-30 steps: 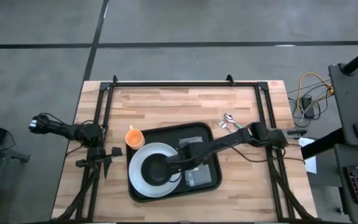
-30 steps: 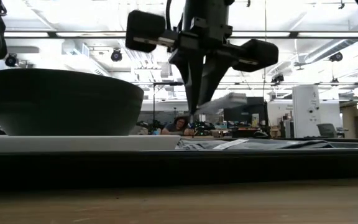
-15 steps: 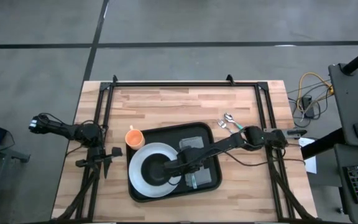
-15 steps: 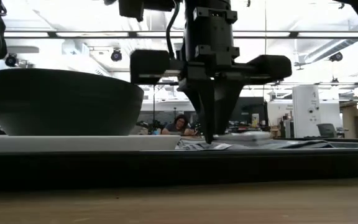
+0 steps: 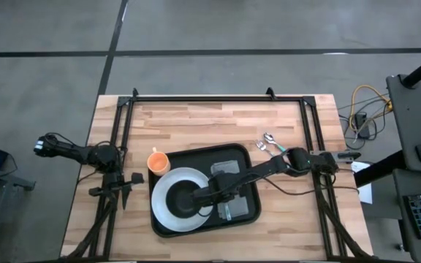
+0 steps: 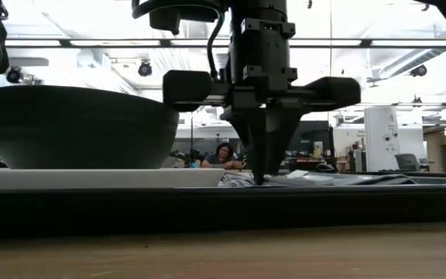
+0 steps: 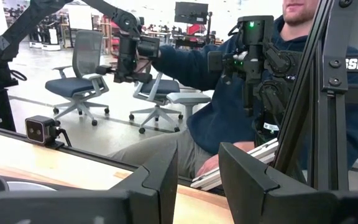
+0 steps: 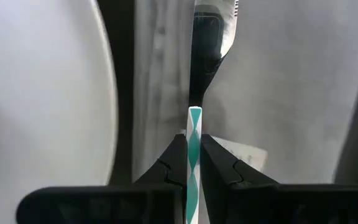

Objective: Set up tray
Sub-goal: Put the blue knife into the gray napkin on the black table tray, then put the blue fork to the right of the blue fork on the black table tray

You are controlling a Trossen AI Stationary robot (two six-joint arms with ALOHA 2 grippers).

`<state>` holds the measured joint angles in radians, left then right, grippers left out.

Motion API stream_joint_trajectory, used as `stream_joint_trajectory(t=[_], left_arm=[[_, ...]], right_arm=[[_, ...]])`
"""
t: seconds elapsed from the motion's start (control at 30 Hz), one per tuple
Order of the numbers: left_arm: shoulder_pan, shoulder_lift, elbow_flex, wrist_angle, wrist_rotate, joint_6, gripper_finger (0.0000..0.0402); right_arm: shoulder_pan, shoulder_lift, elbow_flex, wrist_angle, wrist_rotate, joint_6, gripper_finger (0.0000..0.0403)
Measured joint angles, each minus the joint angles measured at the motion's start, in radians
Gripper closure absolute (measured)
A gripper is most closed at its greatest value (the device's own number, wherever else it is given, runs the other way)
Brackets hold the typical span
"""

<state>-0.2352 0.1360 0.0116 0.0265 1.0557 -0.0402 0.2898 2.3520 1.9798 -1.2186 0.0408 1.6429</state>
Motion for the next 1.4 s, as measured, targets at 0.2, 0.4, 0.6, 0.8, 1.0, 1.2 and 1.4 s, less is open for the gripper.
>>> stream_joint_trajectory(t=[0.2, 0.4, 0.6, 0.8, 1.0, 1.2, 1.4], left_arm=[[0.000, 0.000, 0.000, 0.000, 0.000, 0.000, 0.0304], [0.000, 0.000, 0.000, 0.000, 0.000, 0.000, 0.0304], [0.000, 0.000, 0.000, 0.000, 0.000, 0.000, 0.0304], [0.000, 0.000, 0.000, 0.000, 0.000, 0.000, 0.0304], [0.000, 0.000, 0.000, 0.000, 0.000, 0.000, 0.0304], [0.000, 0.000, 0.000, 0.000, 0.000, 0.000, 0.0304], [0.000, 0.000, 0.000, 0.000, 0.000, 0.000, 0.0304]], right_arm=[[-0.007, 0.000, -0.014, 0.036, 0.013, -0.015, 0.0390], [-0.009, 0.000, -0.045, 0.065, 0.011, -0.027, 0.0389], [-0.015, -0.003, -0.071, 0.109, -0.018, -0.027, 0.0346], [-0.014, -0.003, -0.066, 0.104, -0.019, -0.042, 0.0282], [-0.016, -0.003, -0.048, 0.100, -0.015, -0.058, 0.0237], [-0.020, -0.003, -0.026, 0.088, -0.016, -0.083, 0.0217], [-0.020, -0.005, 0.007, 0.031, -0.015, -0.097, 0.0214]])
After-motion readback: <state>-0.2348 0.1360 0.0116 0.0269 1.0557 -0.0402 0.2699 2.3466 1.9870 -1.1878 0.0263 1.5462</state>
